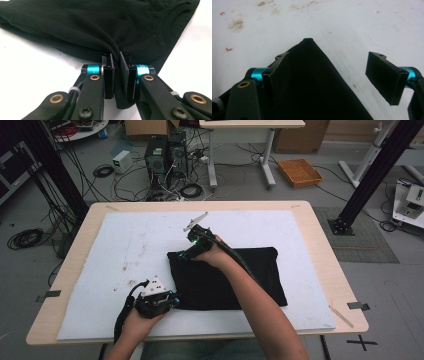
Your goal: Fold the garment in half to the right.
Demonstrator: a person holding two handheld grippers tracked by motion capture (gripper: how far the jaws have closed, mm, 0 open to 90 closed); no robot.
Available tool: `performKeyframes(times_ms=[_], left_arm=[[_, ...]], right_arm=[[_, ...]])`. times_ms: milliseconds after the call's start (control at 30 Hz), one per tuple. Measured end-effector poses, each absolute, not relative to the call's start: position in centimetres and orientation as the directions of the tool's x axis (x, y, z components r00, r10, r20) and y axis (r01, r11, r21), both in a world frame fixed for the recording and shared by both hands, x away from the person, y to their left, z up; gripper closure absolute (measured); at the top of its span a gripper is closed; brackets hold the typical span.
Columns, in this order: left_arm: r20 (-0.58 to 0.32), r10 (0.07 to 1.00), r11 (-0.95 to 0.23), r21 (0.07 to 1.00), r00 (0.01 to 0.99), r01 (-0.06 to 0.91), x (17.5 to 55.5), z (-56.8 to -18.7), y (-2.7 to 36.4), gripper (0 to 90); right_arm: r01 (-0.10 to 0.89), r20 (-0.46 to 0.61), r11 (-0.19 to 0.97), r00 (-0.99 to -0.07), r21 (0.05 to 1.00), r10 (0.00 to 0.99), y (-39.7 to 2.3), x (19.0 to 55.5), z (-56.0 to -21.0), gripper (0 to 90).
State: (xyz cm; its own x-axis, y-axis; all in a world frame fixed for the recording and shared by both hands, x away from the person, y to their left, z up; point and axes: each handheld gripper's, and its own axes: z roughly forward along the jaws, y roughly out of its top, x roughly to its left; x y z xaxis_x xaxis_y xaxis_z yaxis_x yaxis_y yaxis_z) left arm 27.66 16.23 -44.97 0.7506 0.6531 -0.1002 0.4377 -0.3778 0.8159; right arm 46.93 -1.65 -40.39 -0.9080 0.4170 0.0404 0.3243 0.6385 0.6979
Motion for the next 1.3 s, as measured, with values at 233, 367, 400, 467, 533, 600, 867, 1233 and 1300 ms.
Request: performKeyframes(times_ms=[233,367,400,467,533,600,867,1233,1300], left_arm=[[-0.105,0.649,-0.38,0.813,0.753,0.44,27.8,-45.0,16.3,82.2],[-0.106,0.648,-0.38,0.814,0.754,0.44,27.8,-45.0,16.4,82.2],[-0.106,0.649,-0.379,0.814,0.754,0.441,27.8,-45.0,16.4,82.2],[-0.108,0.65,-0.375,0.816,0.752,0.441,27.8,-45.0,16.4,82.2],[-0.107,0.65,-0.375,0.816,0.752,0.44,27.8,-45.0,16.4,82.1],[-0.103,0.649,-0.38,0.814,0.754,0.439,27.8,-45.0,16.3,82.1],[-0.1,0.65,-0.383,0.813,0.753,0.439,27.8,-45.0,16.4,82.2],[-0.103,0.668,-0.346,0.833,0.737,0.431,27.5,-44.1,17.4,82.3],[-0.114,0.674,-0.323,0.843,0.73,0.43,27.4,-43.8,17.7,82.3]], right_arm=[[0.333,0.042,0.673,-0.911,0.66,0.41,1.5,47.7,-41.4,21.0],[0.332,0.044,0.694,-0.916,0.638,0.398,2.5,47.9,-42.0,21.3],[0.332,0.045,0.701,-0.918,0.631,0.394,2.8,48.0,-42.2,21.5],[0.328,0.044,0.707,-0.921,0.627,0.387,3.1,48.1,-42.3,23.1],[0.334,0.052,0.706,-0.92,0.624,0.39,3.4,48.1,-42.5,24.8],[0.346,0.065,0.707,-0.918,0.616,0.392,3.6,48.2,-42.6,28.5],[0.278,0.009,0.747,-0.939,0.604,0.343,4.9,47.6,-43.2,68.2],[0.241,-0.078,0.762,-0.931,0.601,0.356,6.4,47.0,-42.1,85.9],[0.232,-0.083,0.746,-0.93,0.624,0.358,6.5,46.9,-41.5,85.9]])
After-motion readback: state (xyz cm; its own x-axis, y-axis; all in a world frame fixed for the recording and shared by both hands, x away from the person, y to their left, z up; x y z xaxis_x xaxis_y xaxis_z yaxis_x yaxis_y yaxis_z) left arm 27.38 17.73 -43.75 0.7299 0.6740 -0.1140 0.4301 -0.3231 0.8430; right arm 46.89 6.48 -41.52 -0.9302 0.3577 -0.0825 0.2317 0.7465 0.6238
